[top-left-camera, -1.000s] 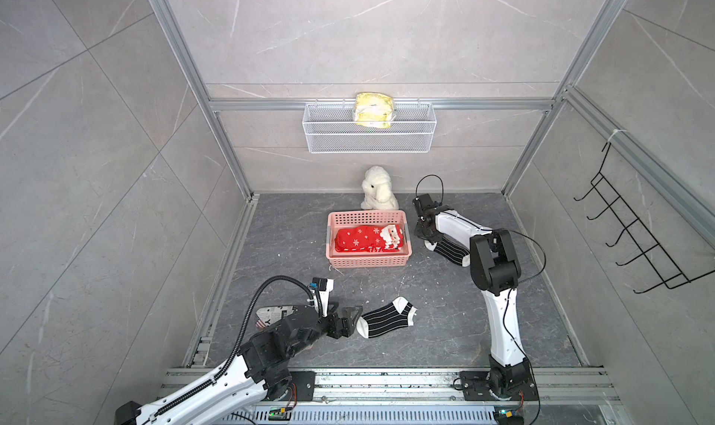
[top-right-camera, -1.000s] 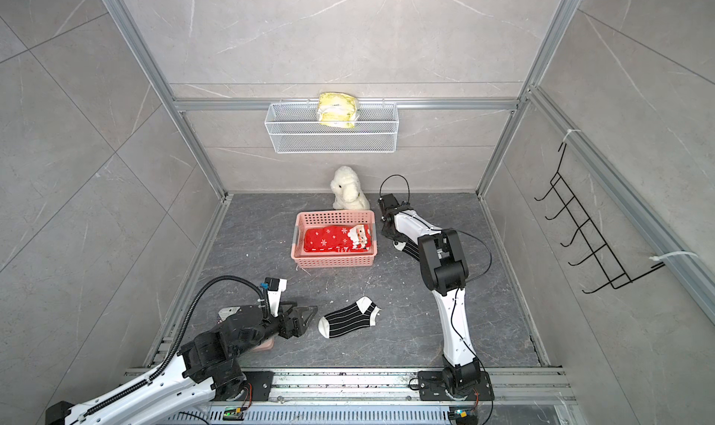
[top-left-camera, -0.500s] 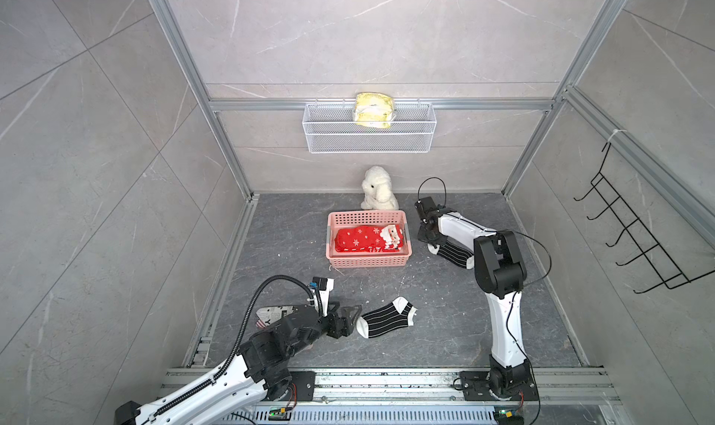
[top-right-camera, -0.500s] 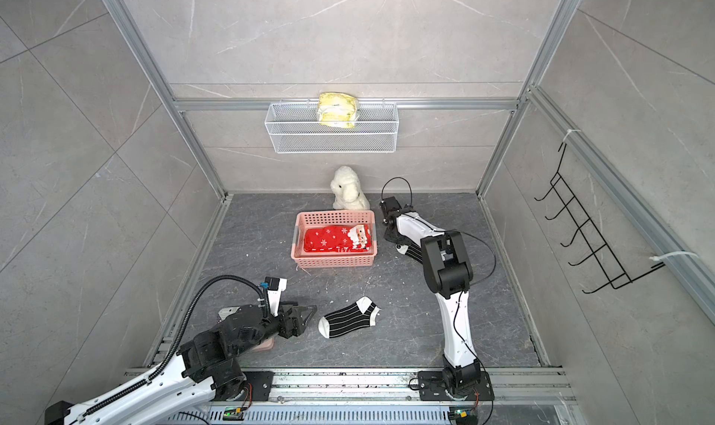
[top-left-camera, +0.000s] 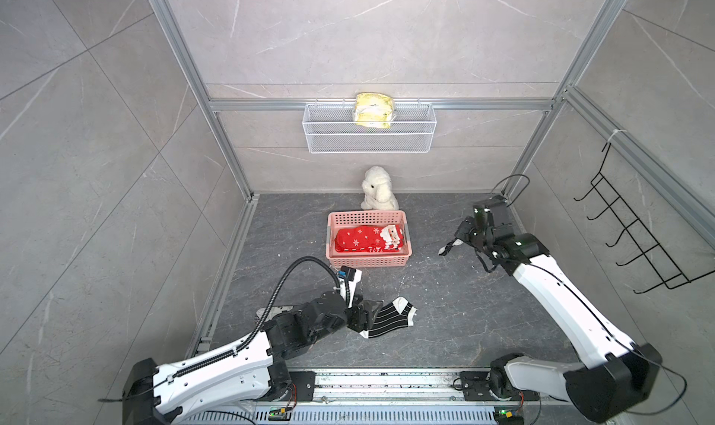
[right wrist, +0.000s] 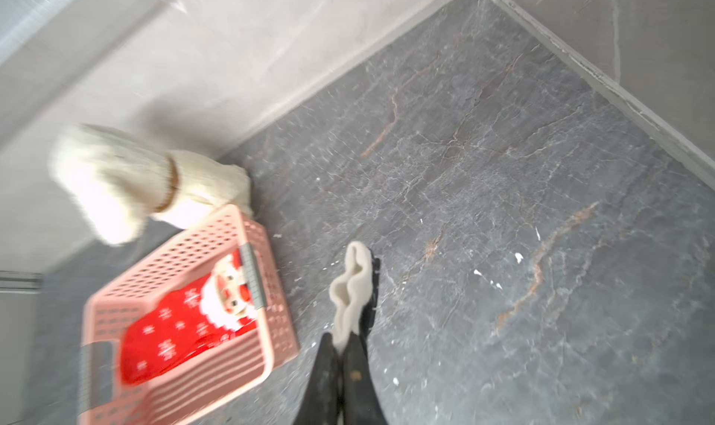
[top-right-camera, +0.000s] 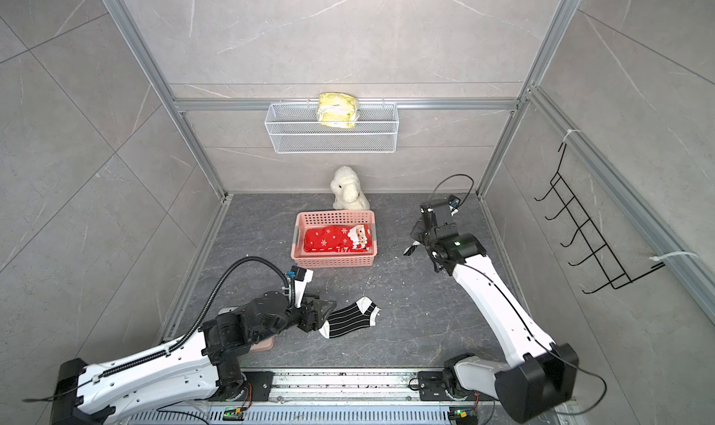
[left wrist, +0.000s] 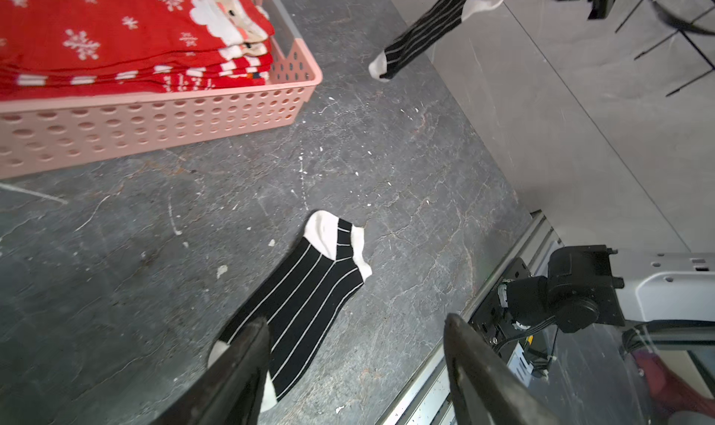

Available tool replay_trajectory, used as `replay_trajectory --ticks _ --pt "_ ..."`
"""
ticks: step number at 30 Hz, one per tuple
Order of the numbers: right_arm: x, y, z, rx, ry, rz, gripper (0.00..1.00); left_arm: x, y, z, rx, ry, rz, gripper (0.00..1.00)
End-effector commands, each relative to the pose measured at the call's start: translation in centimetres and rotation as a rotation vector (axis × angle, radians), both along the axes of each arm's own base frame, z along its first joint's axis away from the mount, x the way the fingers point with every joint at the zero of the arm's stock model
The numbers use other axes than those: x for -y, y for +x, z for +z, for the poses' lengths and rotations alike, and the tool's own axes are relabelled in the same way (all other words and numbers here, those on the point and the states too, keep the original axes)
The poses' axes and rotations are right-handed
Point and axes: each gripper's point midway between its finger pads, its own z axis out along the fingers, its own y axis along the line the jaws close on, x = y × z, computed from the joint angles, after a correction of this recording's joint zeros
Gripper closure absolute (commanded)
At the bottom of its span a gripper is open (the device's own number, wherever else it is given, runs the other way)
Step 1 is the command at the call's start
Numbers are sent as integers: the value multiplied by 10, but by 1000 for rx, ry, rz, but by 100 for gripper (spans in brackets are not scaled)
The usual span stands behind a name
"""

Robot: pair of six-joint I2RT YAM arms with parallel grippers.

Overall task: Place the socks together as a pair
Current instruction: Pick up the sock at the center of the board.

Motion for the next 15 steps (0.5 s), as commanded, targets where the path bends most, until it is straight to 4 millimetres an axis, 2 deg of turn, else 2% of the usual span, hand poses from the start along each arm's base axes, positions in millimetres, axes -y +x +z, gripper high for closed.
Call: replay_trajectory --ticks 1,4,9,15 --pt "-8 -36 -8 -80 38 21 100 29 0 55 247 -15 -16 26" --pt "-19 -55 4 -79 90 36 100 50 -4 72 378 16 -30 25" --pt "-50 -82 14 -75 195 88 100 80 -8 87 485 4 -89 24" --pt "-82 -104 32 -5 294 156 100 95 -10 108 621 -43 -107 28"
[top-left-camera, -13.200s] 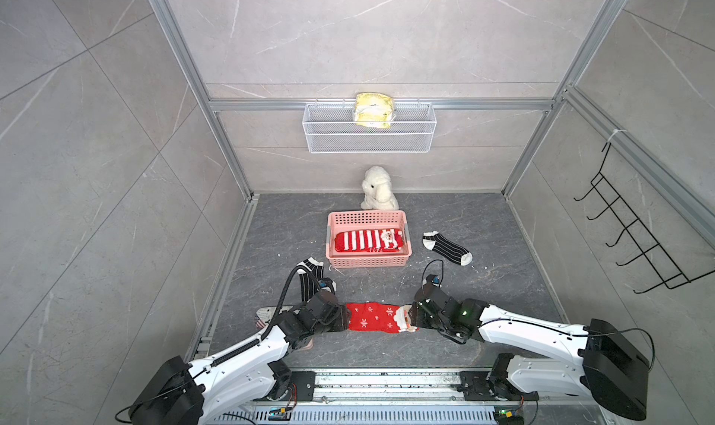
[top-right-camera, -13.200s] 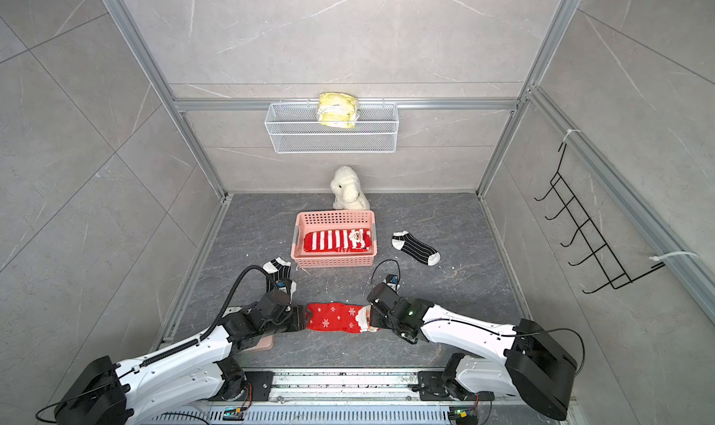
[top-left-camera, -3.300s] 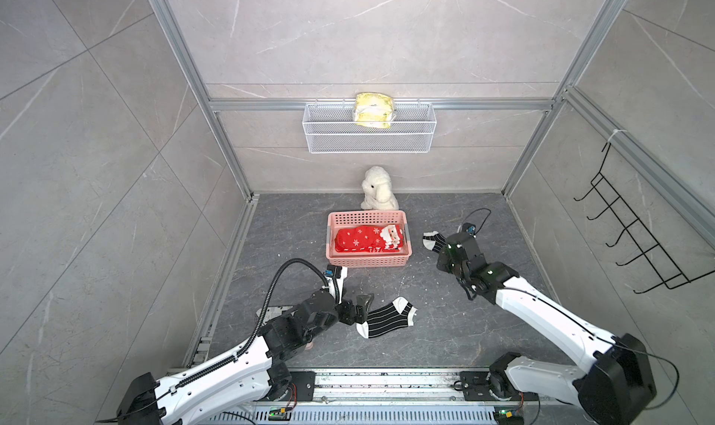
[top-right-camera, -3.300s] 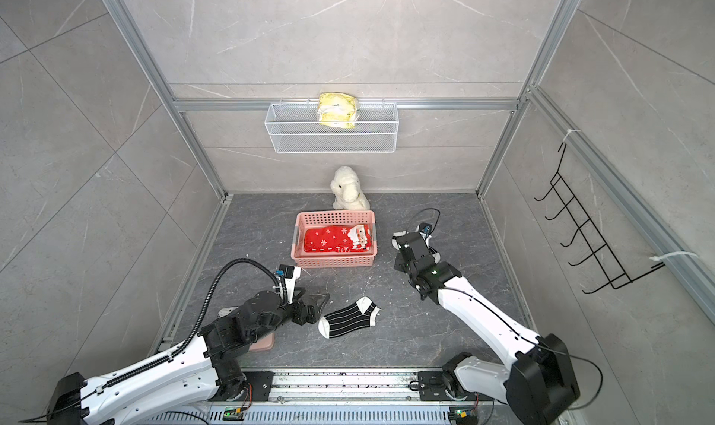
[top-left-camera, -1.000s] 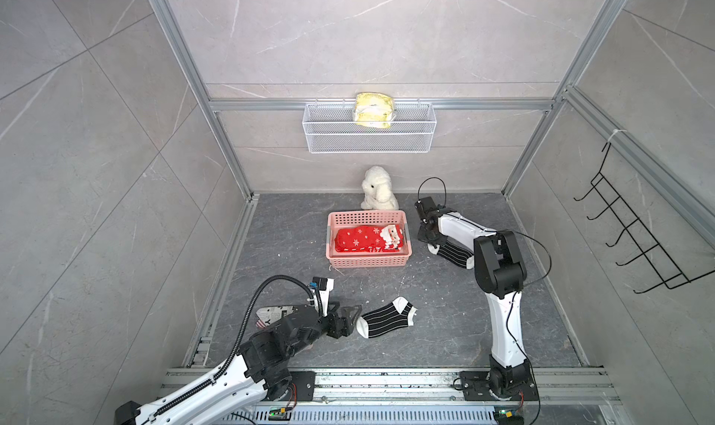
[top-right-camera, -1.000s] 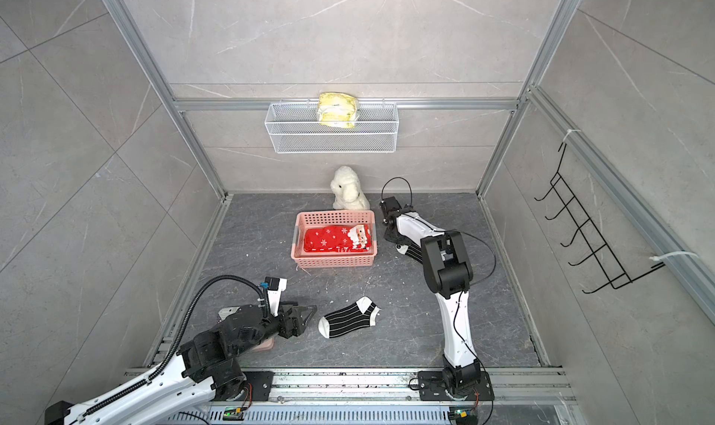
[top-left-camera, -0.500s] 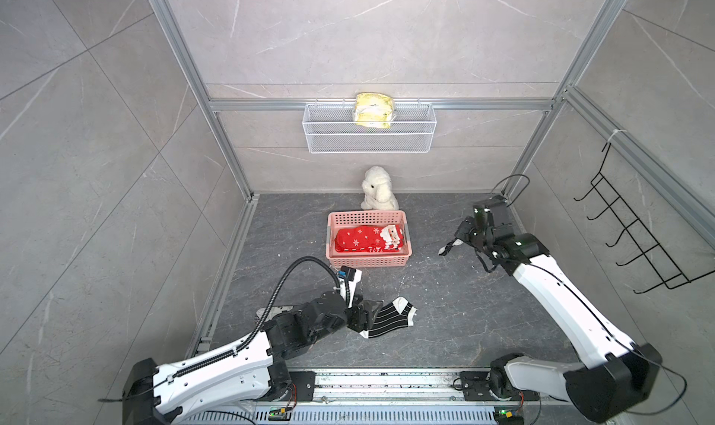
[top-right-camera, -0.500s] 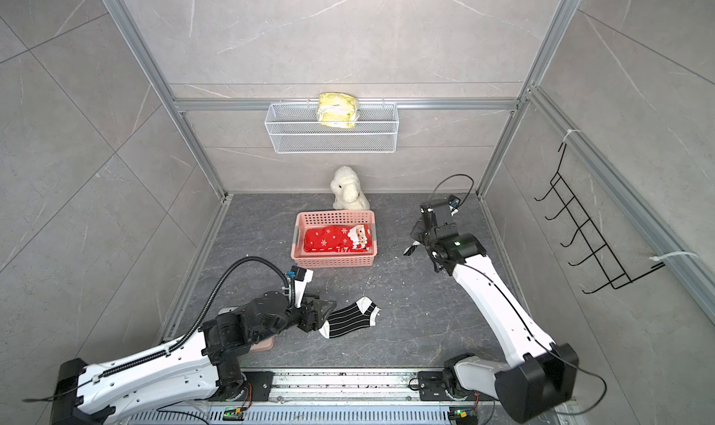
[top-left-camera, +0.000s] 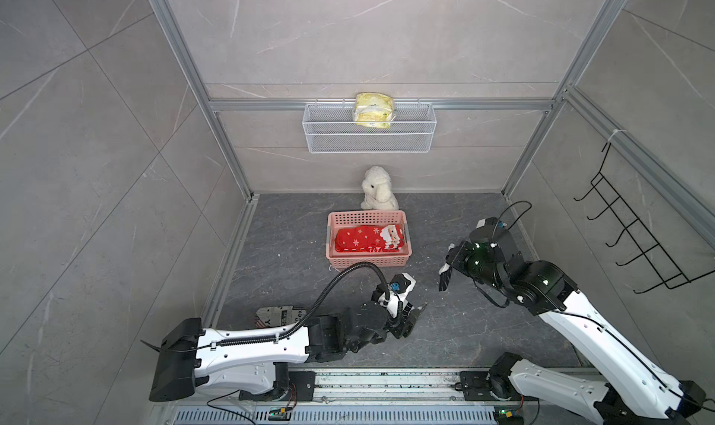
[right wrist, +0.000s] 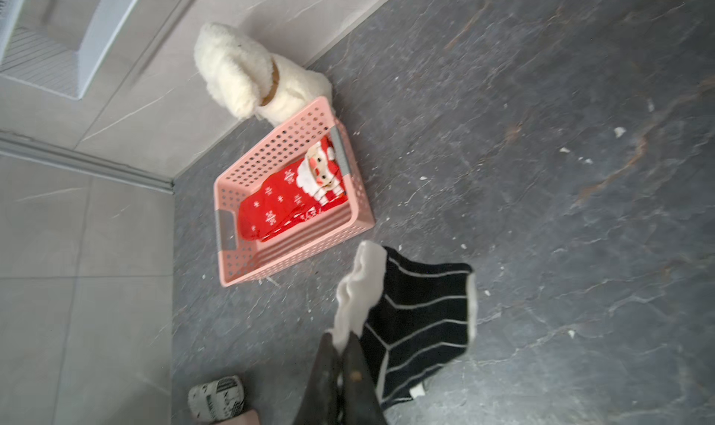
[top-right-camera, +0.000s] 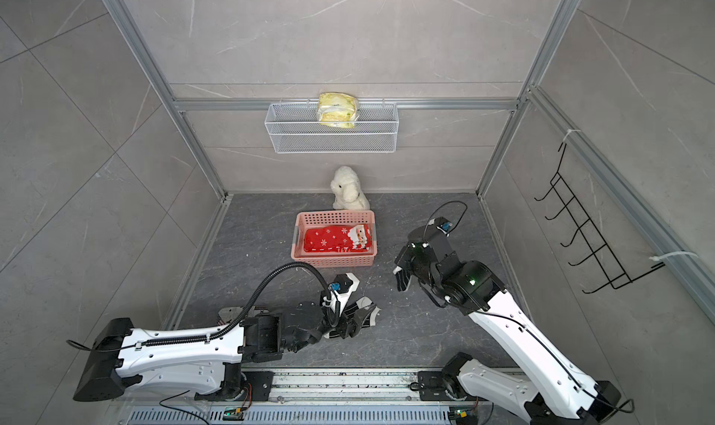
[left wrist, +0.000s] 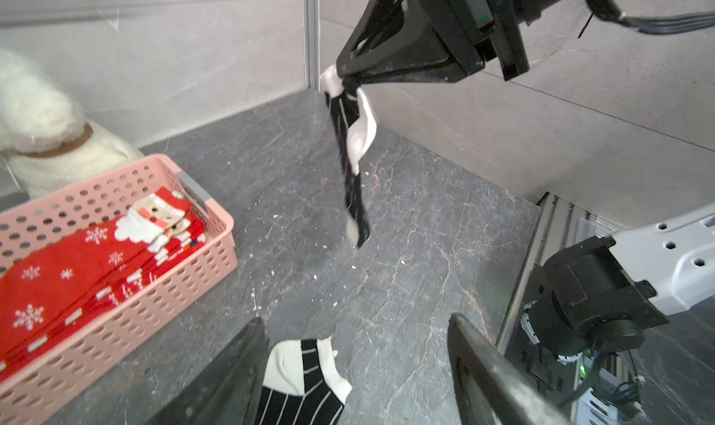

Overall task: Place the socks together as a pair
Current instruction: Pick up the sock at the center of the board.

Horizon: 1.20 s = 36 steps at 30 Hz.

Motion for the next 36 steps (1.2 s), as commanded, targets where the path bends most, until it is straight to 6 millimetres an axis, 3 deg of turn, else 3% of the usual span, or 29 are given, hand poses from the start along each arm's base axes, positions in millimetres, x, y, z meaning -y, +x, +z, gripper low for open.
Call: replay_trajectory --ticks 1,7,13,25,29,31,34,36 --pt "-8 -11 12 32 71 -13 100 7 4 48 143 -110 5 29" --pt "-35 -23 20 65 70 67 100 6 6 60 218 -120 17 32" --pt "-58 -30 24 79 70 124 100 10 3 59 240 -94 -13 33" --pt "-91 -44 38 124 119 220 100 1 14 64 250 -97 69 52" --pt "-96 -48 40 134 126 243 100 -5 15 69 249 -120 85 69" --pt "-102 -50 41 146 132 270 100 -6 14 68 245 -114 84 86" --pt "-105 -52 44 166 132 294 100 -8 14 68 232 -106 80 98" --pt "-105 -52 48 190 131 310 100 -10 12 67 229 -96 68 100"
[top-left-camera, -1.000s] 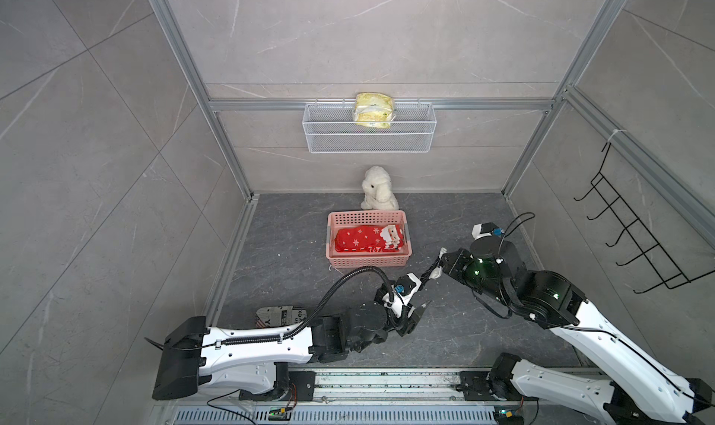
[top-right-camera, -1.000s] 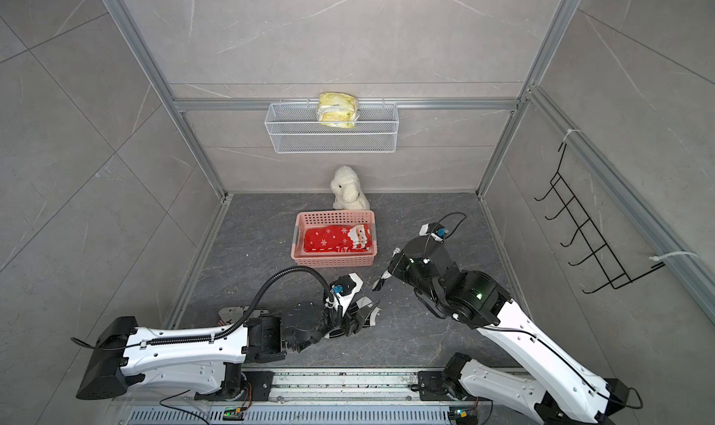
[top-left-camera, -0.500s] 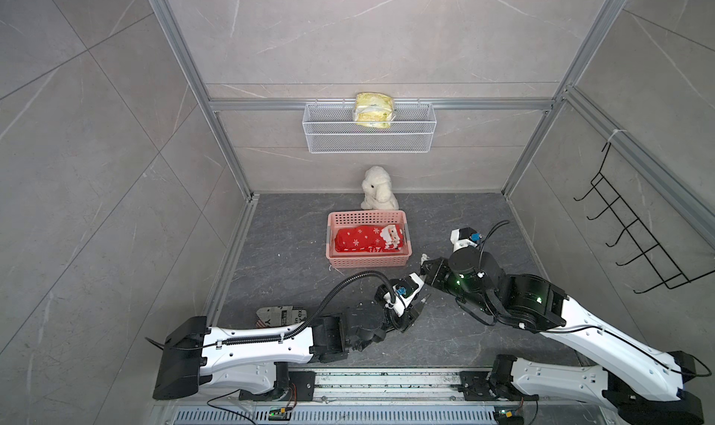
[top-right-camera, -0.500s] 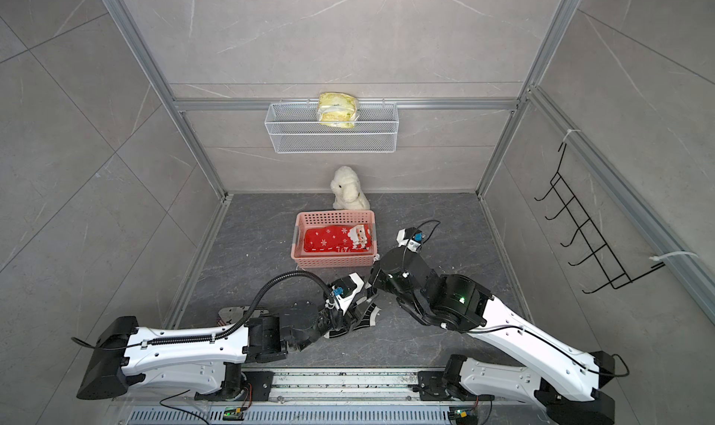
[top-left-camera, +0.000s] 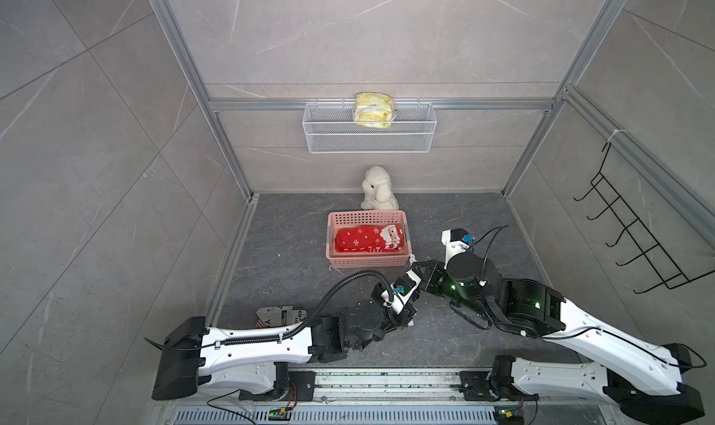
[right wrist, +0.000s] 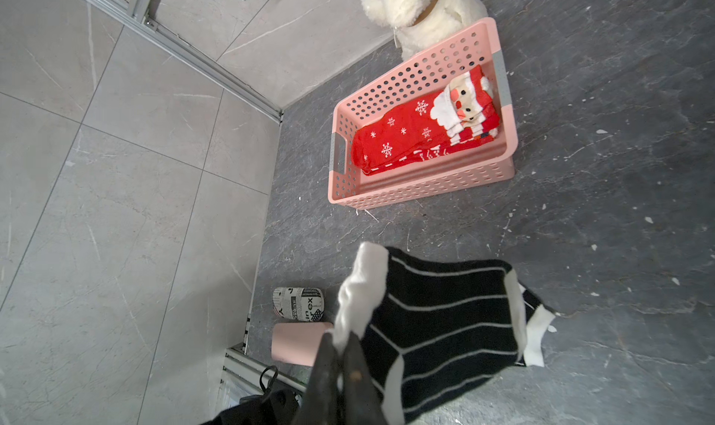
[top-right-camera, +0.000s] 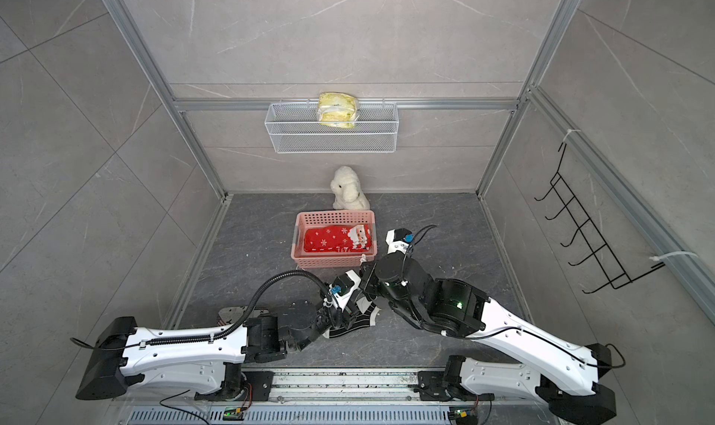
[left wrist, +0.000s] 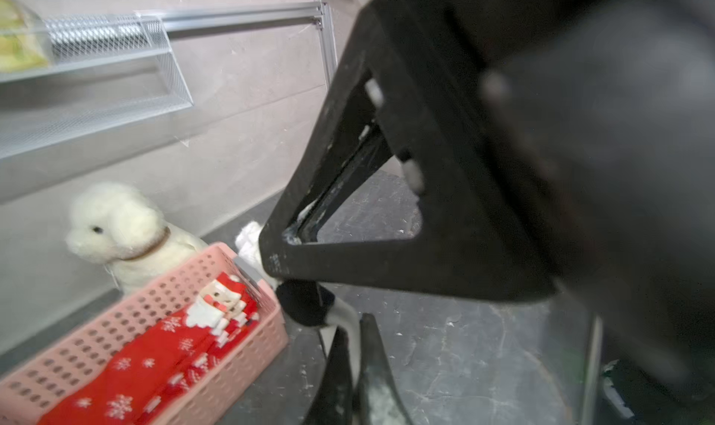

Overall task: Place the socks together as a pair
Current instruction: Pick up the sock at the center of the board.

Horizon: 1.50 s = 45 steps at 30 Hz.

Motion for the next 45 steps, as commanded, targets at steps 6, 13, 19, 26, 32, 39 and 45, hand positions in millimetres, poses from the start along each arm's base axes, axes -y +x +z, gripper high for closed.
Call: replay_trajectory --ticks 6,13,19,26,32,39,45 --pt "26 7 39 261 -126 14 35 -24 -13 24 -13 -23 -52 100" --pt "36 4 73 629 -412 175 24 -50 -39 11 -42 161 -192 100" --pt "30 -31 88 848 -463 431 23 -70 -63 14 49 300 -342 100" --pt "6 -89 44 1190 -533 848 22 -85 -75 29 173 462 -438 100" --pt "-2 -103 42 1289 -494 918 16 -85 -80 32 206 479 -476 100" --pt "-32 -109 28 1257 -514 1110 19 -79 -89 21 248 543 -563 100" --pt "-54 -101 26 1199 -506 1146 21 -75 -95 15 275 574 -615 100"
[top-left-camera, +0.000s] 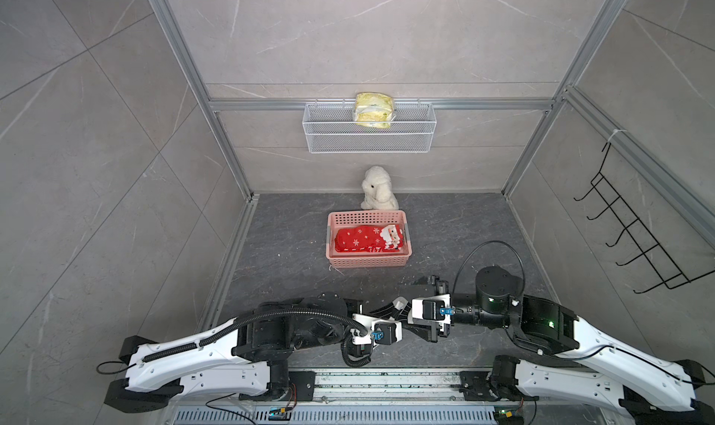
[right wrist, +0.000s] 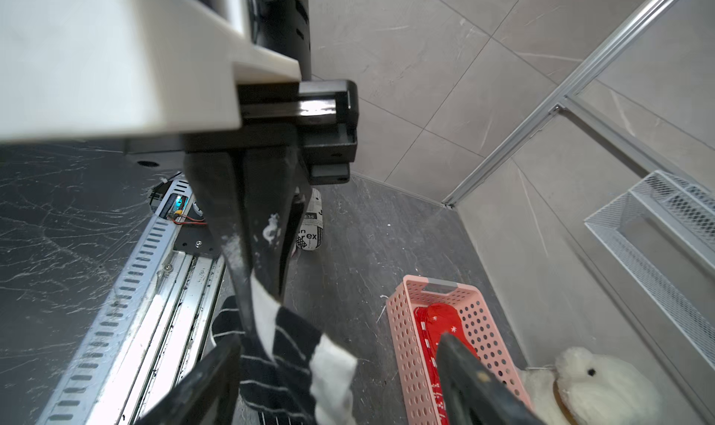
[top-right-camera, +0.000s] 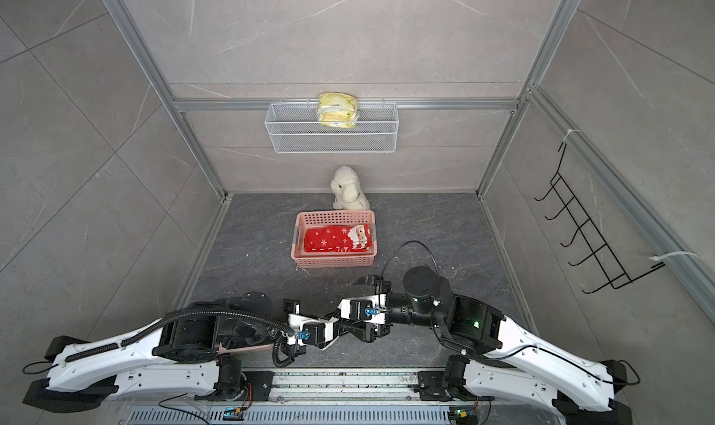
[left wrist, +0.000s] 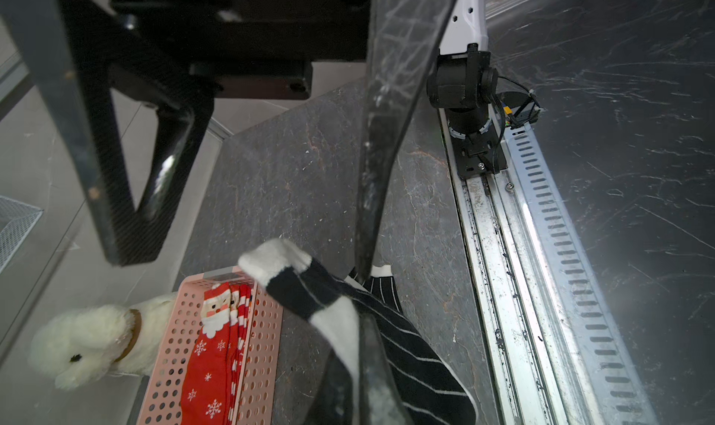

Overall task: Place the socks together as a pair
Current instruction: Pick up the sock at the center of the board.

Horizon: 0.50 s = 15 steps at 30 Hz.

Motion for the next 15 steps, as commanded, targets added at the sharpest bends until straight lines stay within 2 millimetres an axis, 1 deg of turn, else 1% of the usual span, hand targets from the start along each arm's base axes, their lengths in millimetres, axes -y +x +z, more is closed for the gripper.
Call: replay_trajectory --ticks 1,5,8,11,13,15 --pt "-6 -3 13 -9 18 28 22 1 -6 9 38 -5 -58 100" --pt "-8 -3 8 -34 13 22 24 0 -3 10 53 -12 -46 100" --pt "-6 -5 0 -46 -9 27 26 -3 -3 13 67 -29 -43 100" --pt "-7 -2 -8 -64 -31 14 26 -5 -3 16 78 -54 -44 100" --pt "-9 -7 -14 -89 -50 39 27 -6 -3 19 86 -70 -44 100" --pt "-12 -9 -18 -110 -66 57 32 -7 -3 19 94 -75 -47 100"
